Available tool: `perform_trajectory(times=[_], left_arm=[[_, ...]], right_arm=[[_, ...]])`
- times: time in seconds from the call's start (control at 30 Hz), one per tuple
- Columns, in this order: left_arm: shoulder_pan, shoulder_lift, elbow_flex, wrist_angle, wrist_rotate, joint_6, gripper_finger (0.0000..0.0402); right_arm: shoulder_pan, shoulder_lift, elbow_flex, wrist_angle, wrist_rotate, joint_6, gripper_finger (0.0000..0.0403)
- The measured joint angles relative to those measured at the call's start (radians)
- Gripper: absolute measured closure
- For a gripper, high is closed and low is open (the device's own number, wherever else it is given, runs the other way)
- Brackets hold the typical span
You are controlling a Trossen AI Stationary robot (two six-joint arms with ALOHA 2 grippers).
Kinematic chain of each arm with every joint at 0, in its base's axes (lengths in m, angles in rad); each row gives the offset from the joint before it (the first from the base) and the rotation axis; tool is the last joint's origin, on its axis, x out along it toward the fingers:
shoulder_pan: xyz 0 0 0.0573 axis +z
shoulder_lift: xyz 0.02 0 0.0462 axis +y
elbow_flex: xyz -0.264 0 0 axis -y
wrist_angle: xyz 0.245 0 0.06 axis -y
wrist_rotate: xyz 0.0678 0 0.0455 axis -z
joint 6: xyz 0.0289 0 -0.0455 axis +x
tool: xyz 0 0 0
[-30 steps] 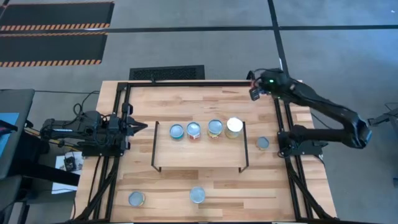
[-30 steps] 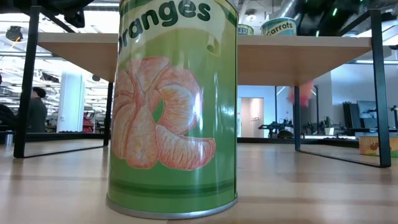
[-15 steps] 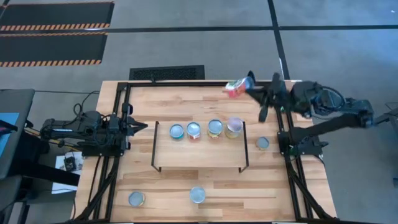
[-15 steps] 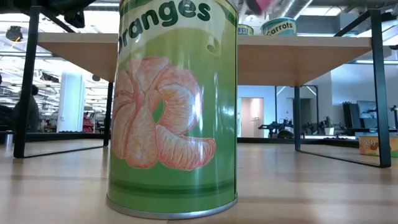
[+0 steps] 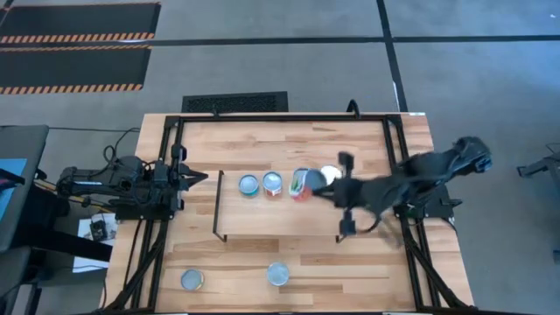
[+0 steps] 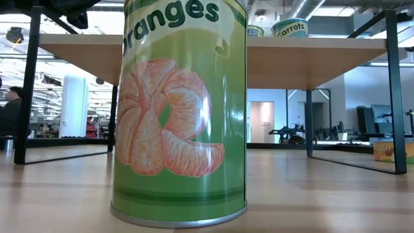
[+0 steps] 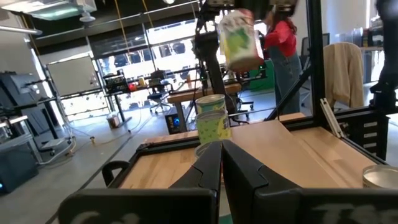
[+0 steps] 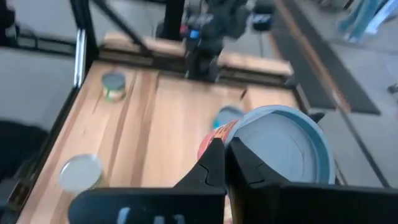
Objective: Pick and place cans onto a shelf
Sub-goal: Put the canned mixed fruits on the shelf
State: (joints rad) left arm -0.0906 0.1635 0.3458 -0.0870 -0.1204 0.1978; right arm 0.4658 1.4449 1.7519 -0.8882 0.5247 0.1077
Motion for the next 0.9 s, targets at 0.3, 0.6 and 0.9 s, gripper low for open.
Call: perform_trajectory(times=[0.3,0.6,0.9], left_arm=[[0.0,0.0,0.0,-0.001,0.0,0.0,0.0397],[0.0,0.0,0.0,-0.007,0.0,0.003,0.0397],[0.0,0.0,0.0,-0.006,0.0,0.019,0.0397]], right_arm=[[0.045,0.262,0.204,-0.294,-0.007,0.156,0.0393],[0.011,0.371,0.216,-0.371,-0.007,0.335,0.0393],[-0.037,0.44,0.216,-0.364,-0.059,0.392,0.0393]])
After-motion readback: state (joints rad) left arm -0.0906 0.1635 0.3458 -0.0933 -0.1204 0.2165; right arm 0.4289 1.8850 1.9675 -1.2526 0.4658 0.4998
